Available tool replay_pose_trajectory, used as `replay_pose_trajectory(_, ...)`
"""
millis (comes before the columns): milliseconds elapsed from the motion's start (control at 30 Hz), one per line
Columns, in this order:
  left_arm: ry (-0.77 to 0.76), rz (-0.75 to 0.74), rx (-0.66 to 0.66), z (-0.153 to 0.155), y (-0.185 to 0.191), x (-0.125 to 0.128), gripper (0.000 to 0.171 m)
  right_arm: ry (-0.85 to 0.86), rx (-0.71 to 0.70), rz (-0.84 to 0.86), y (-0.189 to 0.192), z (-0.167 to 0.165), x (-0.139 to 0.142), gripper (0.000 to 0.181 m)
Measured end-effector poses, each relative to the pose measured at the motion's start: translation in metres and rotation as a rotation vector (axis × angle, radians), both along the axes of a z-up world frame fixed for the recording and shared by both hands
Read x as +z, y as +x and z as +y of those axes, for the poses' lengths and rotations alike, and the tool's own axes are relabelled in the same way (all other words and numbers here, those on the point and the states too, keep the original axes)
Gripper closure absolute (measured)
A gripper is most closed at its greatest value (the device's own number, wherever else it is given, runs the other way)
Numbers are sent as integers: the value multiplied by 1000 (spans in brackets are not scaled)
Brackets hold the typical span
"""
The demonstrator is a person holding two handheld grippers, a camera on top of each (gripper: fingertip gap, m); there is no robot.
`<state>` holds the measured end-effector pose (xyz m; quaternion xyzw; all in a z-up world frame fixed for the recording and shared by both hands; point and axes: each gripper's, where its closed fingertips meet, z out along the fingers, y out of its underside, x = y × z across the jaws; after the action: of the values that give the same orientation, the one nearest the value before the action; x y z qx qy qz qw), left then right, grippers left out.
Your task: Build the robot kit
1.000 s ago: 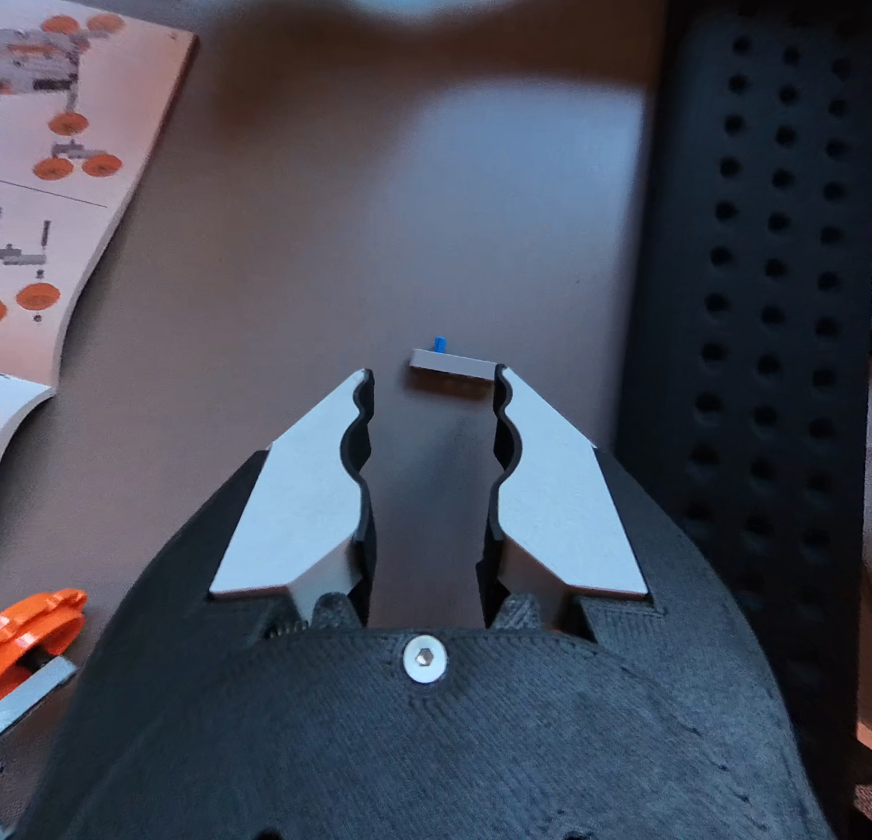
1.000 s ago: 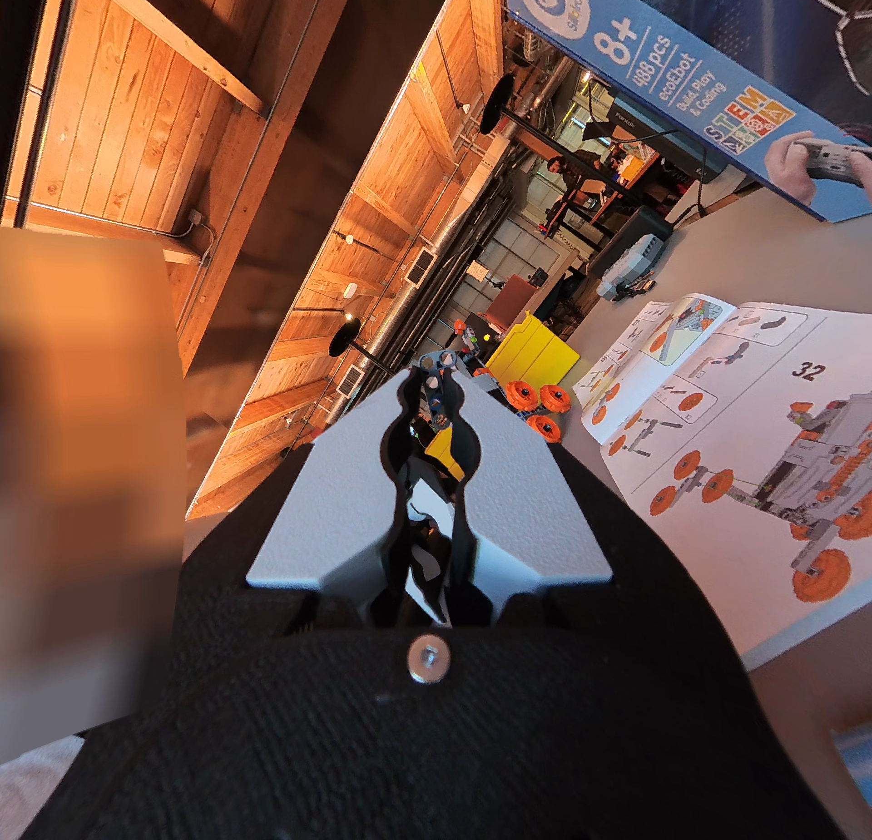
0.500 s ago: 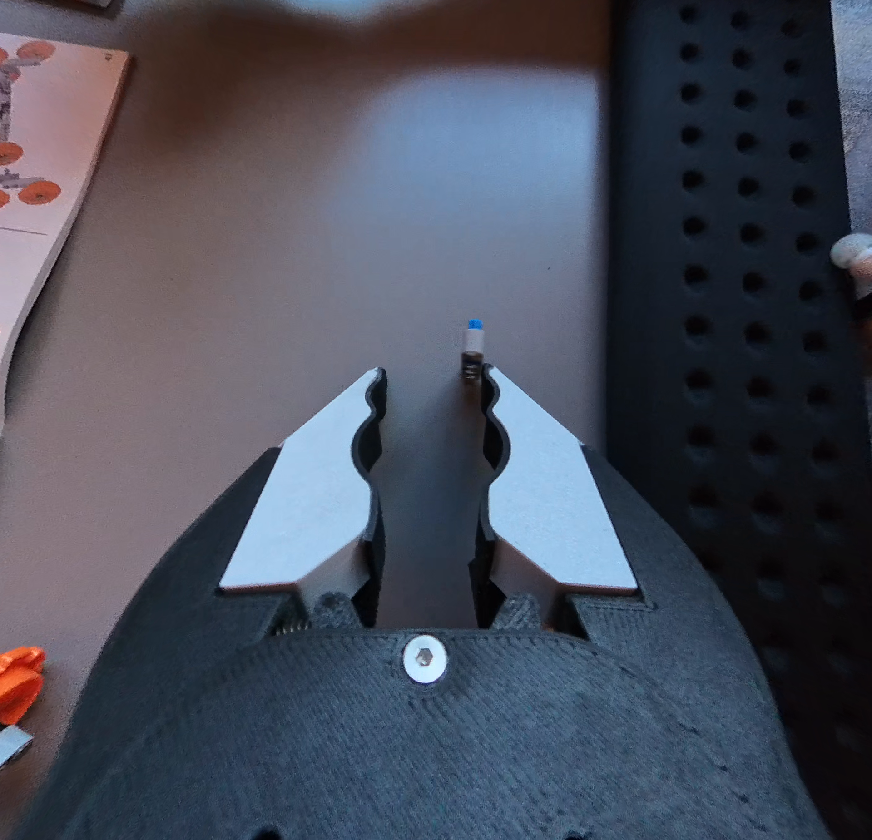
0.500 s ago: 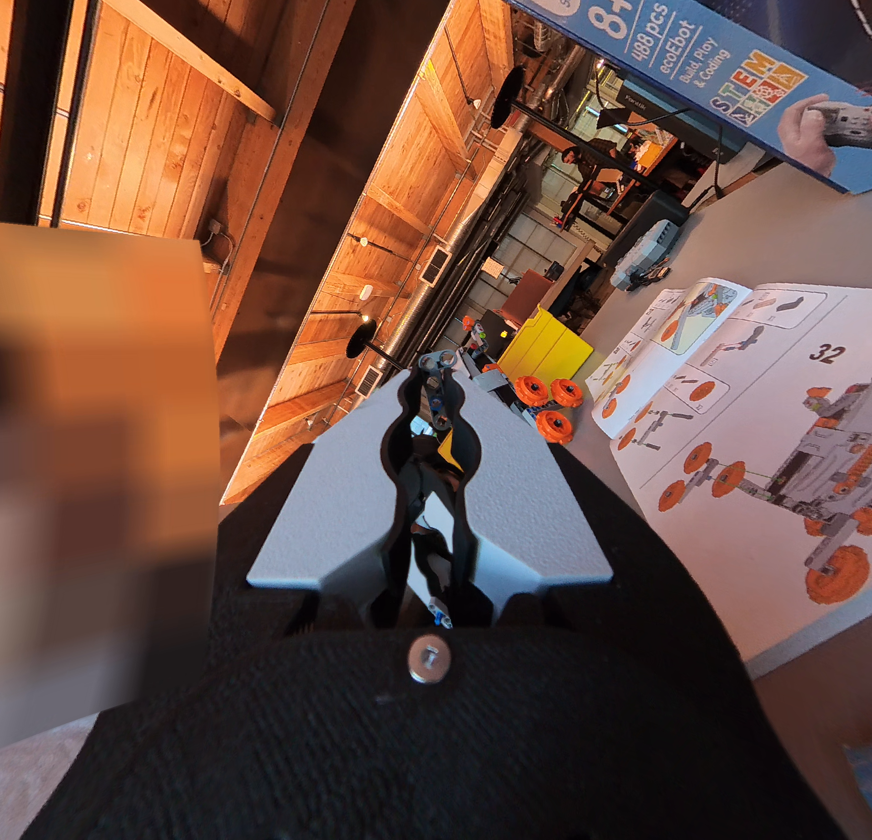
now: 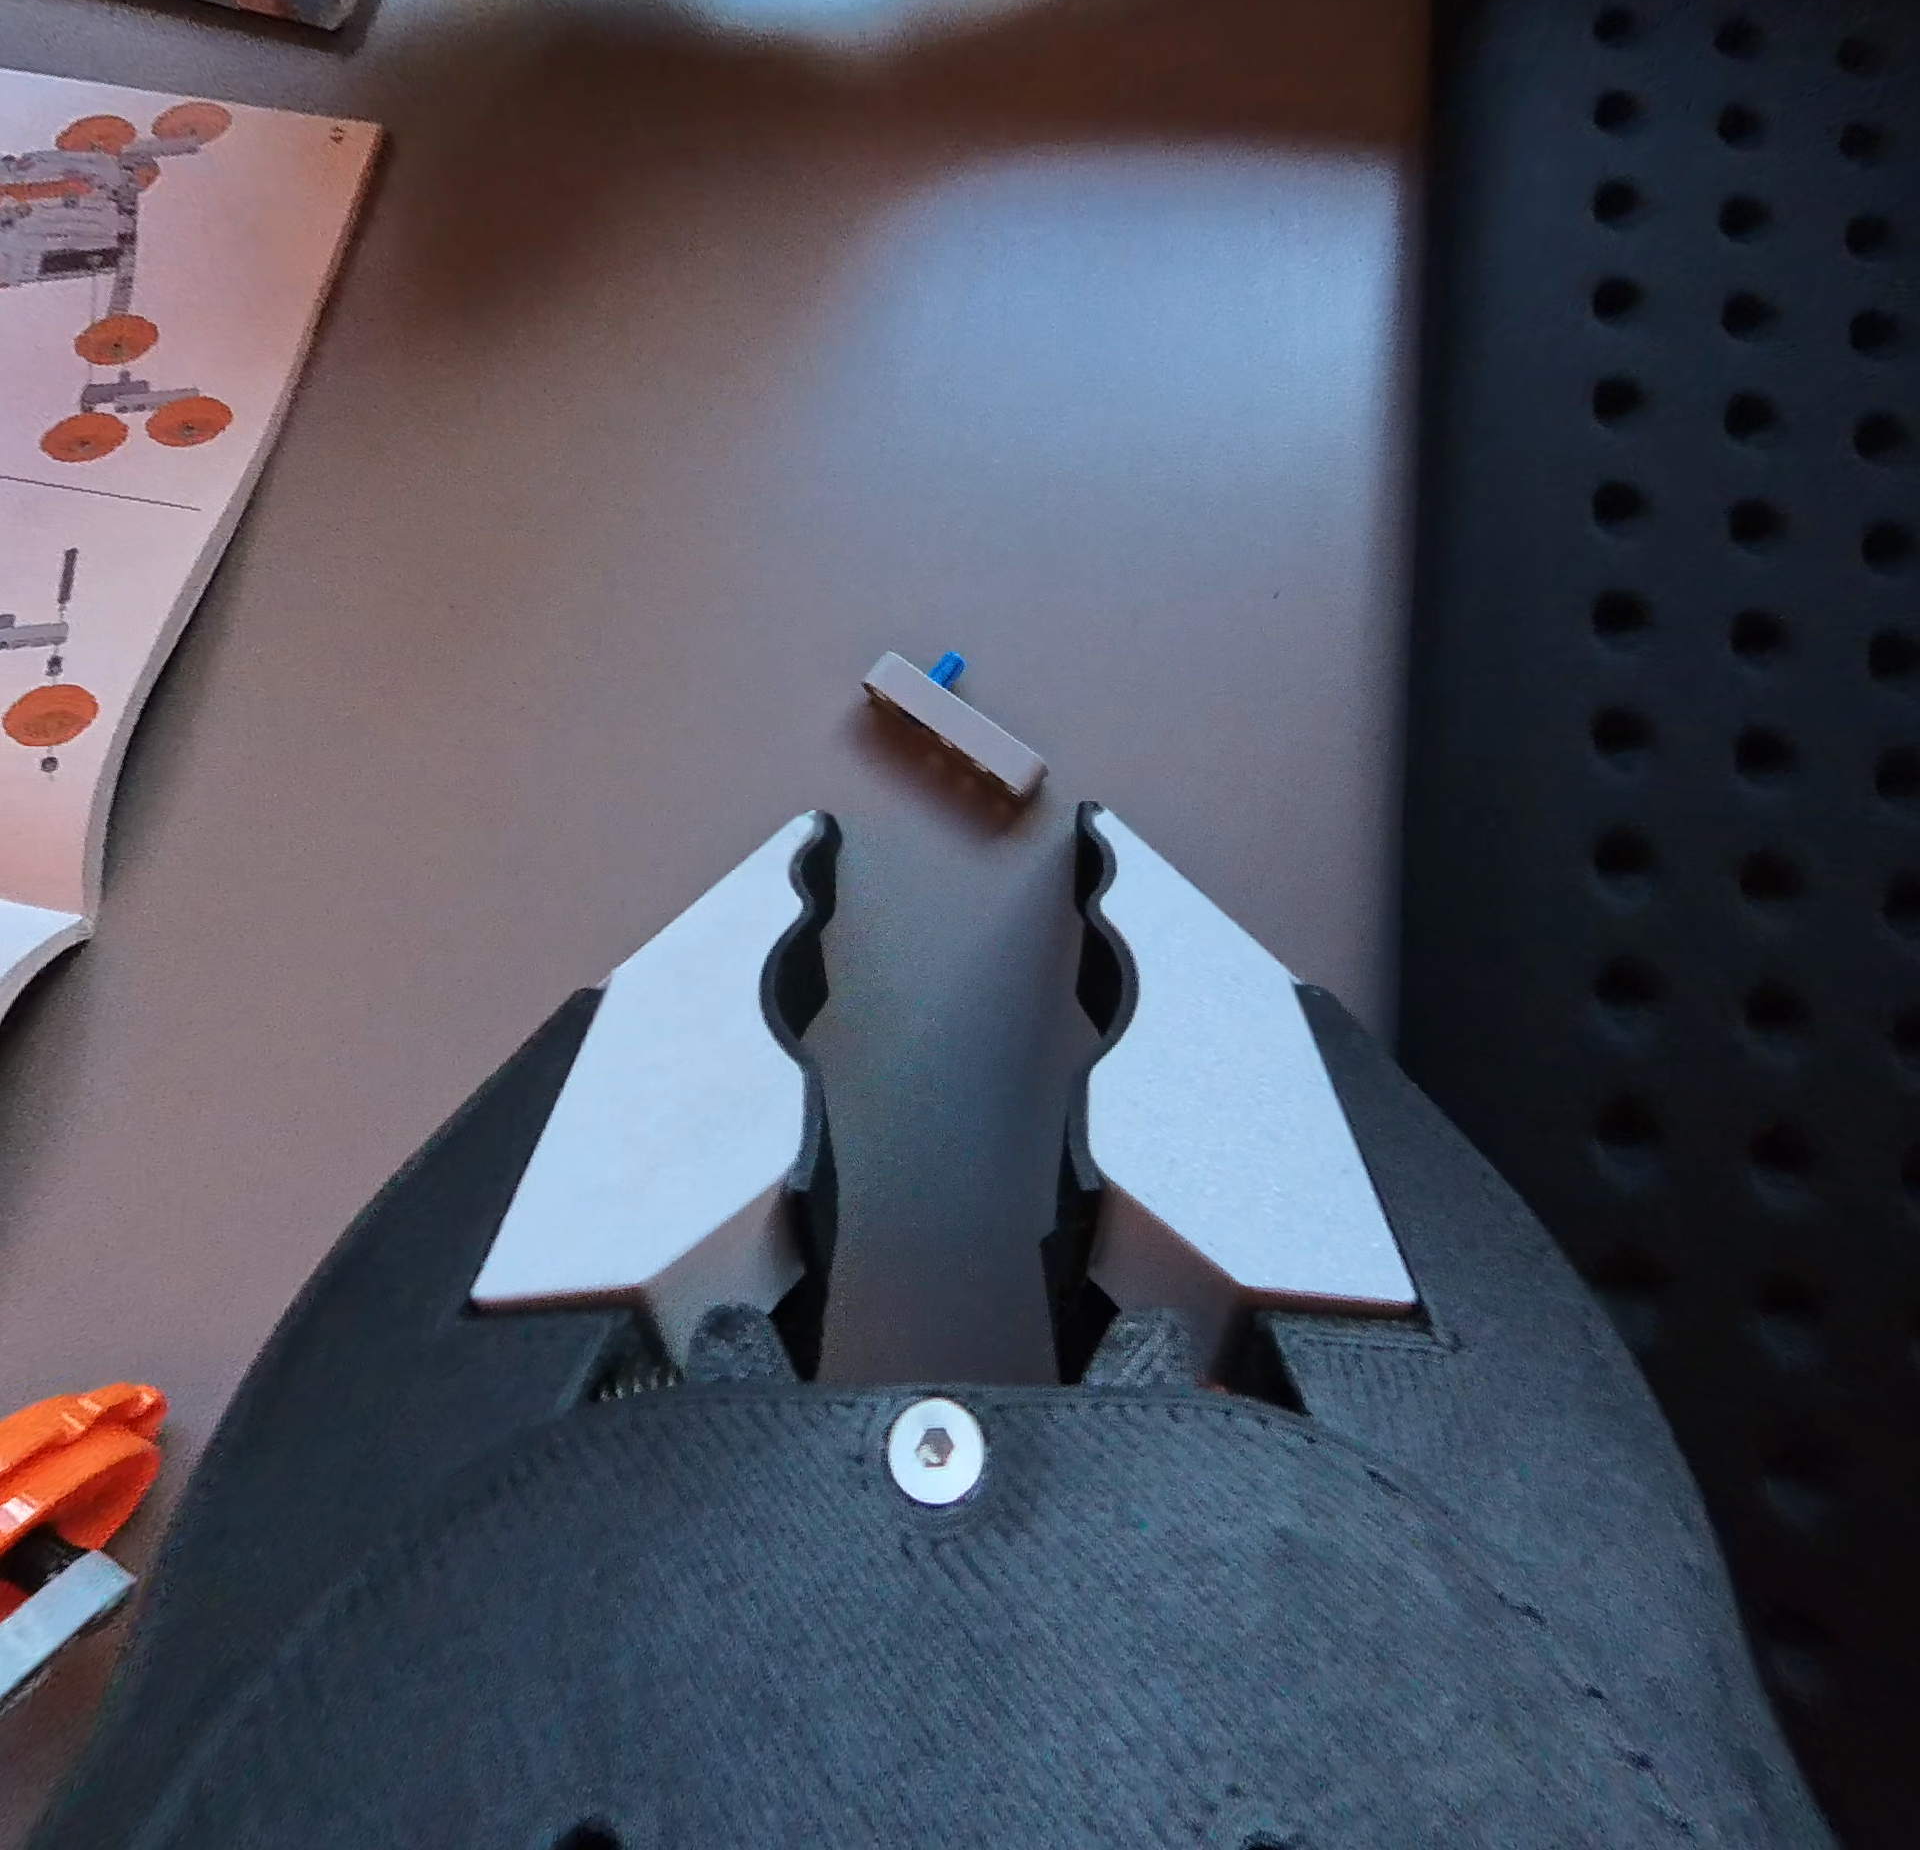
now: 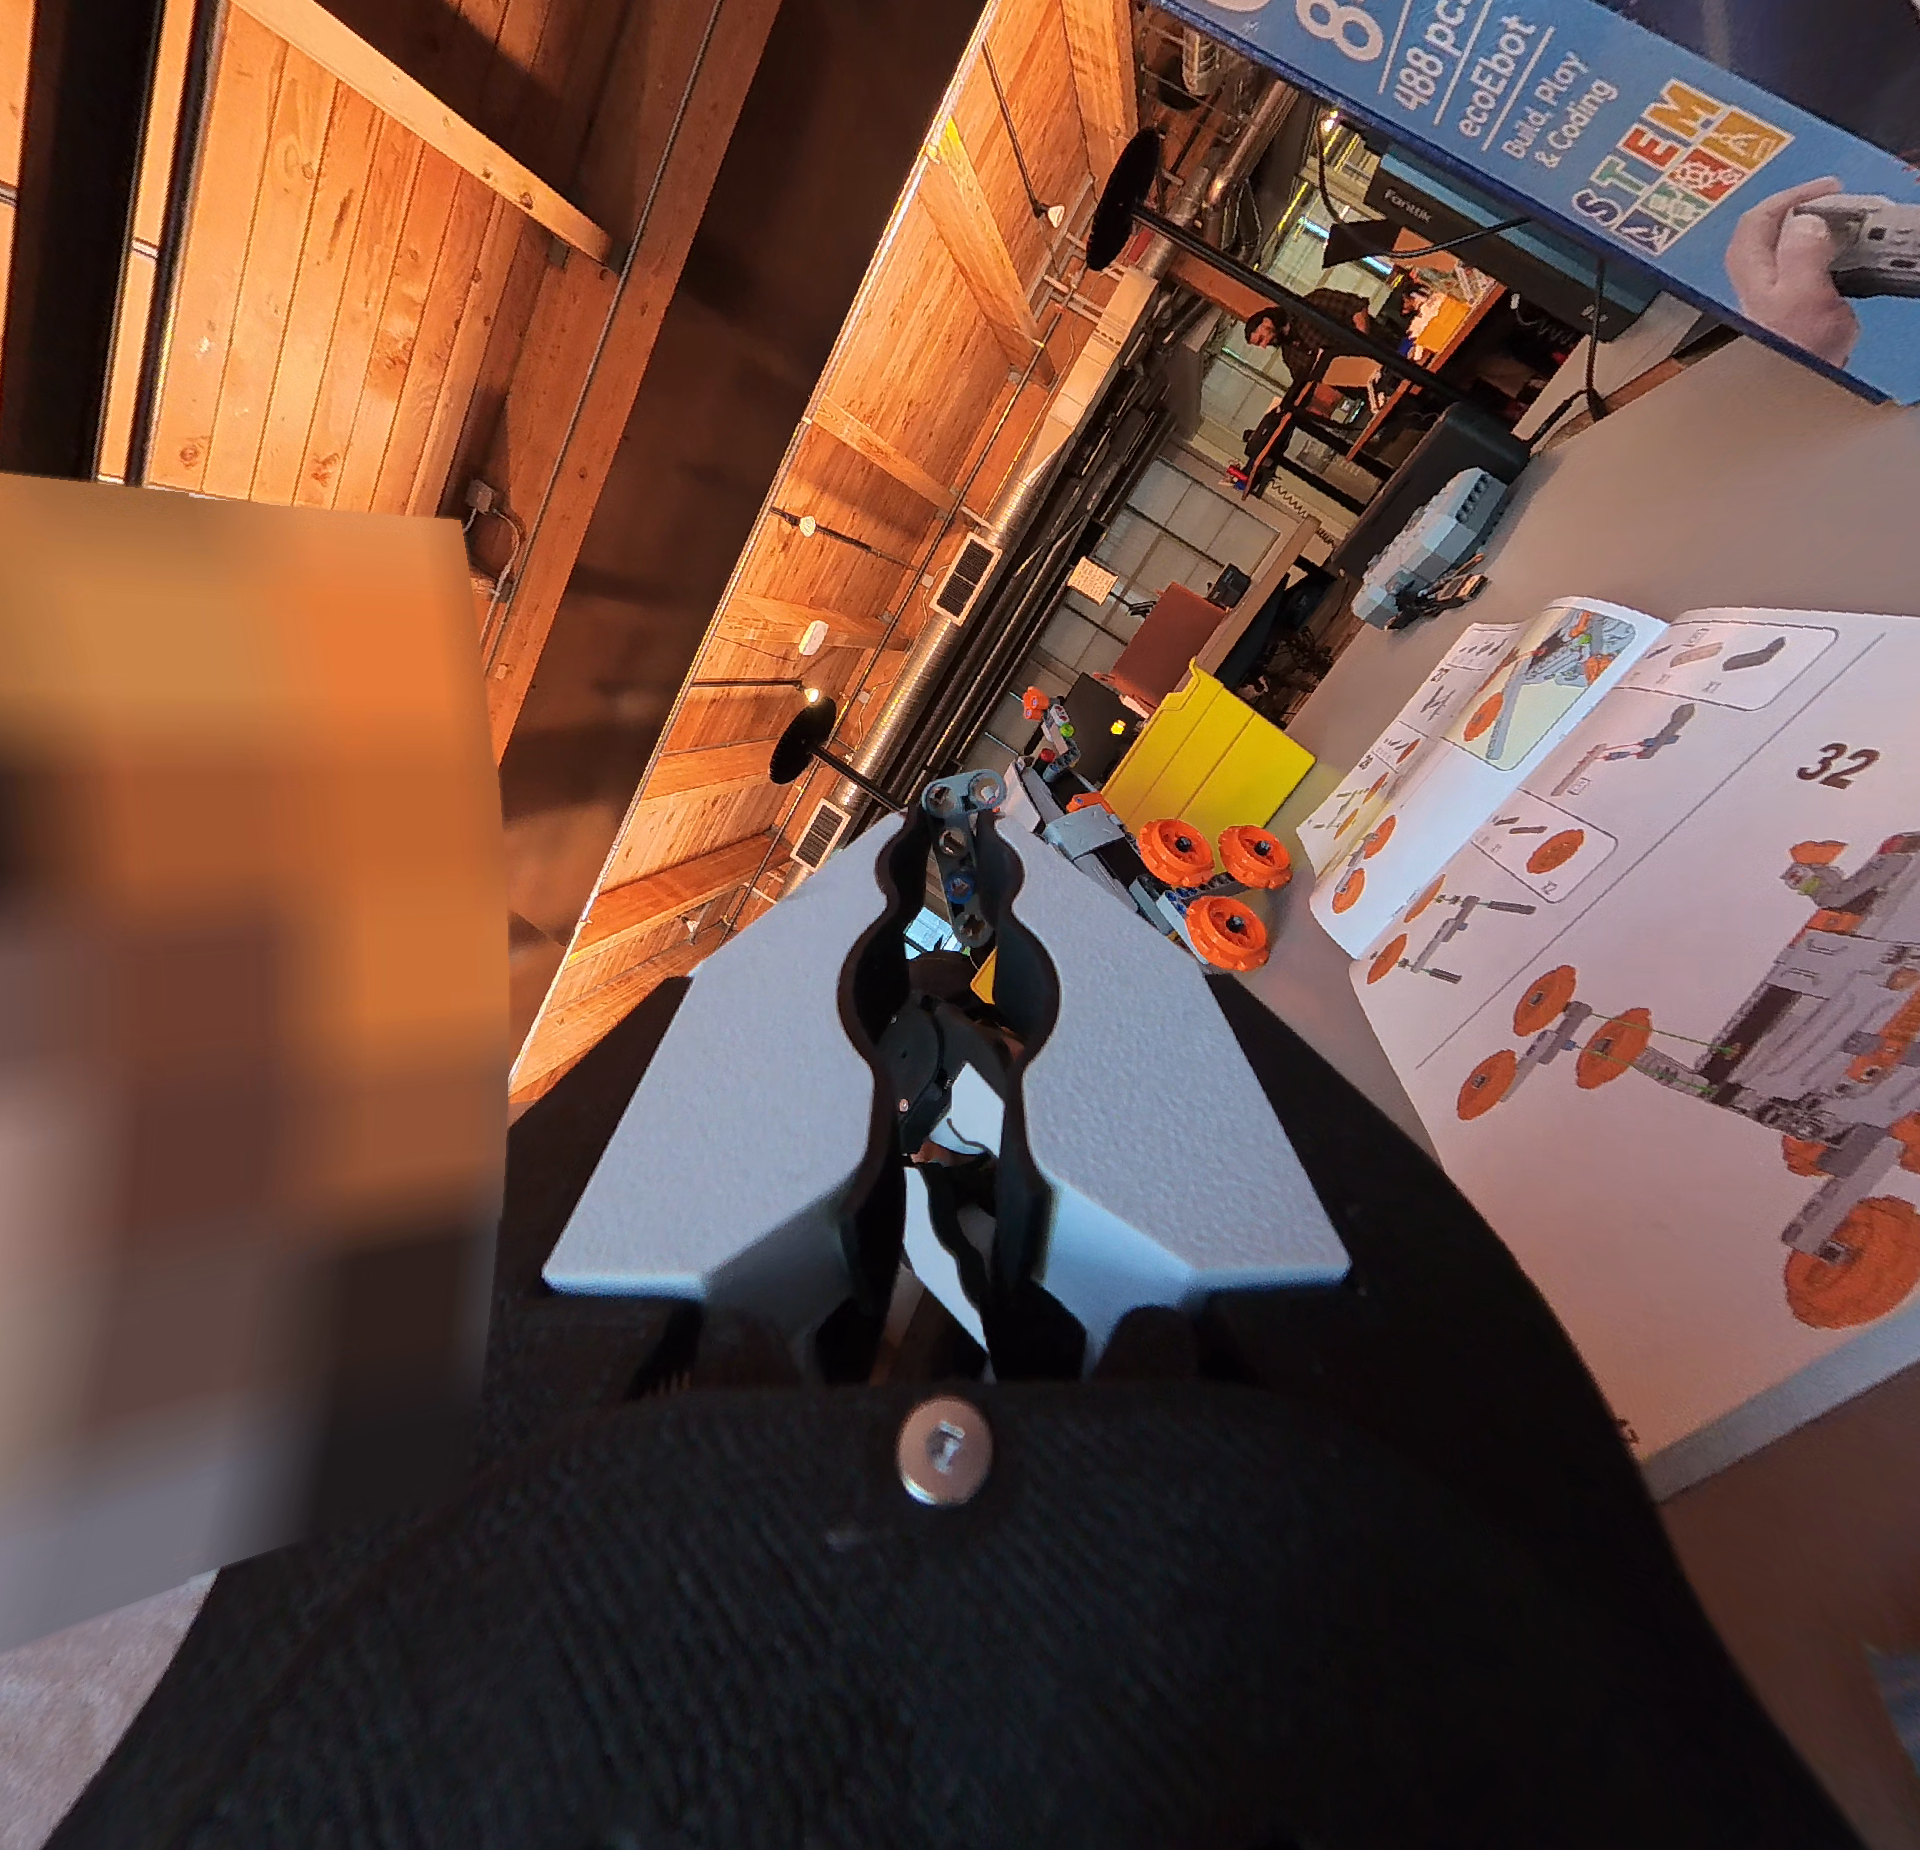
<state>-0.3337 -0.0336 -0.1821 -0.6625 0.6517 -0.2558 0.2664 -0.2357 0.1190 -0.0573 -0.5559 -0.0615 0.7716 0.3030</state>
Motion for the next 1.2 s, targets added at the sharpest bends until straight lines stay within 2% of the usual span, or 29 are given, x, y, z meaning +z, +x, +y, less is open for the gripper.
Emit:
replay_pose_trajectory(33, -3, -3, 2, 0, 0, 0, 130, 0, 0, 0, 0, 0, 0, 172)
replay_pose_trajectory(200, -40, 3, -22, -6, -3, 1, 152, 0, -3, -6, 0, 0, 0, 172)
replay_pose_trajectory(267, -55, 5, -44, -11, -3, 1, 155, -1, -3, -9, -1, 0, 0, 172)
replay_pose_trajectory(533, -59, -22, -115, -27, 16, 1, 149, 1, 3, -17, -3, -1, 0, 172)
replay_pose_trajectory(633, -61, -49, -117, -26, 18, 6, 151, -2, 6, -20, -4, -2, 0, 172)
replay_pose_trajectory(733, -76, -154, -34, -10, 20, 28, 152, -1, 11, -27, -9, -5, 1, 172)
replay_pose_trajectory(867, -157, -424, 193, 33, 30, 80, 155, 8, 75, 21, -25, -22, 14, 173)
replay_pose_trajectory(967, -258, -542, 365, 63, 31, 98, 155, 44, 143, -40, -48, -41, 12, 173)
replay_pose_trajectory(1067, -315, -611, 411, 71, 32, 107, 158, 104, 170, -121, -66, -56, 8, 173)
replay_pose_trajectory(1200, -298, -651, 418, 72, 30, 115, 166, 126, 186, -130, -74, -65, 12, 173)
